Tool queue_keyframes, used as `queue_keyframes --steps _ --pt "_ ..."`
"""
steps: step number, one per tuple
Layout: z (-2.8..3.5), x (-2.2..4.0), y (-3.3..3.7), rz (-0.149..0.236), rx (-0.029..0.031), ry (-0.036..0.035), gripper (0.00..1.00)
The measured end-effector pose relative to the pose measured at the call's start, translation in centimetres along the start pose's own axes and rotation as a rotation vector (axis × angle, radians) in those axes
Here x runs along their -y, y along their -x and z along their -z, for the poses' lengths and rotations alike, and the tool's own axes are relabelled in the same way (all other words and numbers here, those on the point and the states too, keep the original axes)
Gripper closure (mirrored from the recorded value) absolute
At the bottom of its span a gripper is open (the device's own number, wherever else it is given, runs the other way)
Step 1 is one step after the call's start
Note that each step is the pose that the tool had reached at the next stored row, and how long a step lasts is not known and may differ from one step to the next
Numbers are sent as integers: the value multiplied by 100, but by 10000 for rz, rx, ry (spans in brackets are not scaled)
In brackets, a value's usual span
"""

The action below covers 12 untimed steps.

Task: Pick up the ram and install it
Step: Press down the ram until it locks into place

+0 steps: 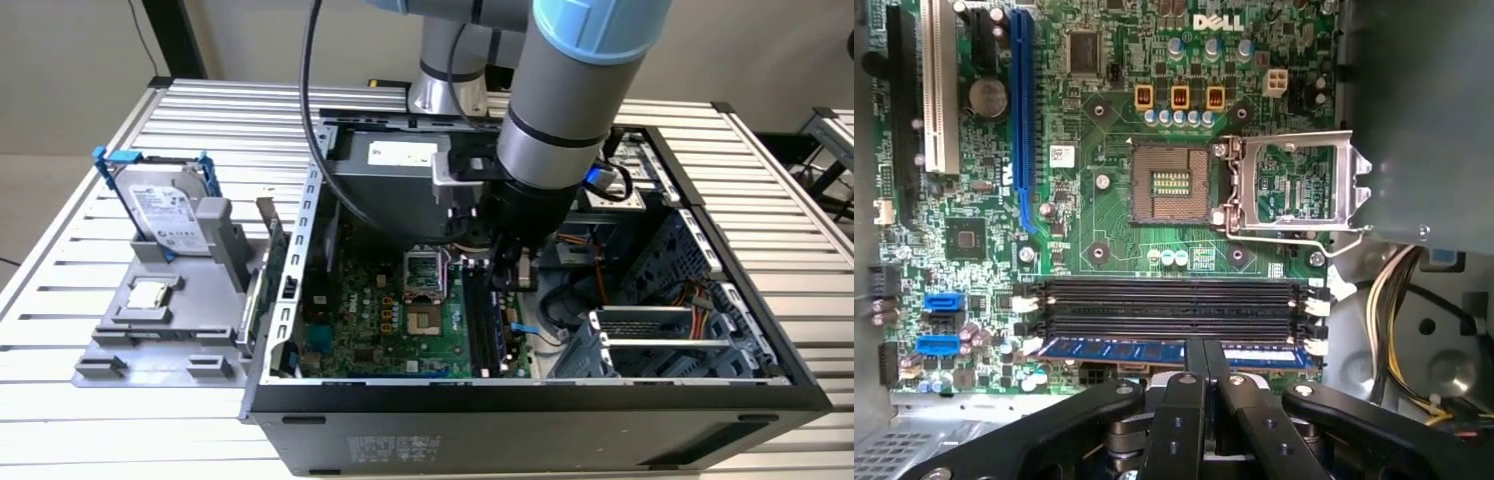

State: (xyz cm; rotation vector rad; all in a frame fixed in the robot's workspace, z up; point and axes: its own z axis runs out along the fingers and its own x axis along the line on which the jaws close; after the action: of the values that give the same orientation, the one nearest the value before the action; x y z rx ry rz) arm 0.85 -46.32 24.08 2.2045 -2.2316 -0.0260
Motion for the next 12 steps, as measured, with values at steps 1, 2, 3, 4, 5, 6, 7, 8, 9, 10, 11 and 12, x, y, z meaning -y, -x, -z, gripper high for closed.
queue_keyframes --steps 1,2,3,4,5,6,7,8,9,10,11,12 --pt "-19 0 0 0 1 0 100" --pt "-36 1 0 0 1 0 100" --pt "-55 1 0 0 2 0 100" --pt "-73 1 -1 0 0 1 100" --pt "-87 2 -1 0 1 0 100" --pt "-96 2 -1 -1 1 0 100" --pt "-105 3 -1 -1 -2 1 100" --pt "-111 3 -2 -1 -6 2 100" --pt "-112 3 -2 0 -6 2 100" --pt "-113 3 -2 0 -6 2 100" --pt "-115 4 -1 0 -3 1 100" --pt "-116 8 -1 1 -1 1 100"
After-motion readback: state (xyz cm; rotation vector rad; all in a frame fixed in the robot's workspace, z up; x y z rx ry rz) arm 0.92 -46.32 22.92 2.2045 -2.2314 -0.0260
